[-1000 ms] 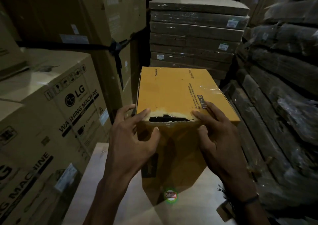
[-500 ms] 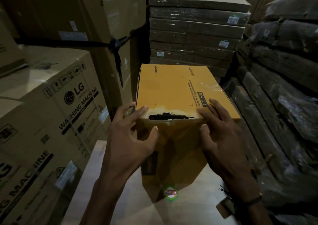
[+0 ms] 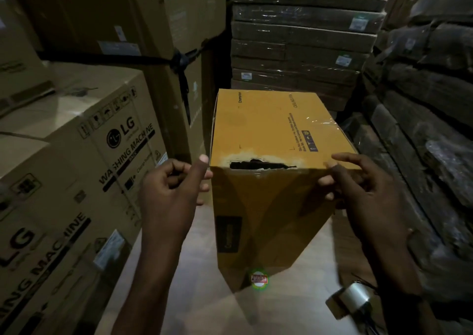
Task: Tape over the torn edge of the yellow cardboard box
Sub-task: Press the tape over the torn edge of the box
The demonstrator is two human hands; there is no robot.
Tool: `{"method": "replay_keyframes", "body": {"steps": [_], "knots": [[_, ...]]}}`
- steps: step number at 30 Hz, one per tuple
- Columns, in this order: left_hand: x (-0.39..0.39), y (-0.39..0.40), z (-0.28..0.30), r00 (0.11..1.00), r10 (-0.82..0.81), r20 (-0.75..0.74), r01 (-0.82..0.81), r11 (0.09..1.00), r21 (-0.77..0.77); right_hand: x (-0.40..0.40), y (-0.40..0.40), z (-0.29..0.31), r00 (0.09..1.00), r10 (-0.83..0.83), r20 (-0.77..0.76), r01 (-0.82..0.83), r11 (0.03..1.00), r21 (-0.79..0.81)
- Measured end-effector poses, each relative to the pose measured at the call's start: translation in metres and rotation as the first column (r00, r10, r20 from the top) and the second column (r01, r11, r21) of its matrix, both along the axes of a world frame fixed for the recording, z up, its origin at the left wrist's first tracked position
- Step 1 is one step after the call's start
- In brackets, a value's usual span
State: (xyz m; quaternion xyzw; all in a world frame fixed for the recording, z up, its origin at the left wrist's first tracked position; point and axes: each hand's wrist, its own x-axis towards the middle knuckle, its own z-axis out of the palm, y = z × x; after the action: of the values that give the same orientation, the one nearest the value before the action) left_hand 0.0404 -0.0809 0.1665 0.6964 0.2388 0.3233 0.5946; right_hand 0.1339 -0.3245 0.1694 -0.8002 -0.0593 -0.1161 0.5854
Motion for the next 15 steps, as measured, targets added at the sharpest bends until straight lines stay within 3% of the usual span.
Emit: {"method": "replay_keyframes", "body": {"steps": [6,15], "knots": [[0.014,-0.001,0.006,0.997,-0.027,-0.075,0.032,0.998,0.056,0.007,0.008,0.002,0.983,0.095,-0.158,-0.08,0.992,0.1],[0.014,0.003,0.005,0.992,-0.074,-0.105,0.07,0.997,-0.038,0.007,0.013,-0.002,0.977,0.147,-0.154,-0.127,0.983,0.135]]}}
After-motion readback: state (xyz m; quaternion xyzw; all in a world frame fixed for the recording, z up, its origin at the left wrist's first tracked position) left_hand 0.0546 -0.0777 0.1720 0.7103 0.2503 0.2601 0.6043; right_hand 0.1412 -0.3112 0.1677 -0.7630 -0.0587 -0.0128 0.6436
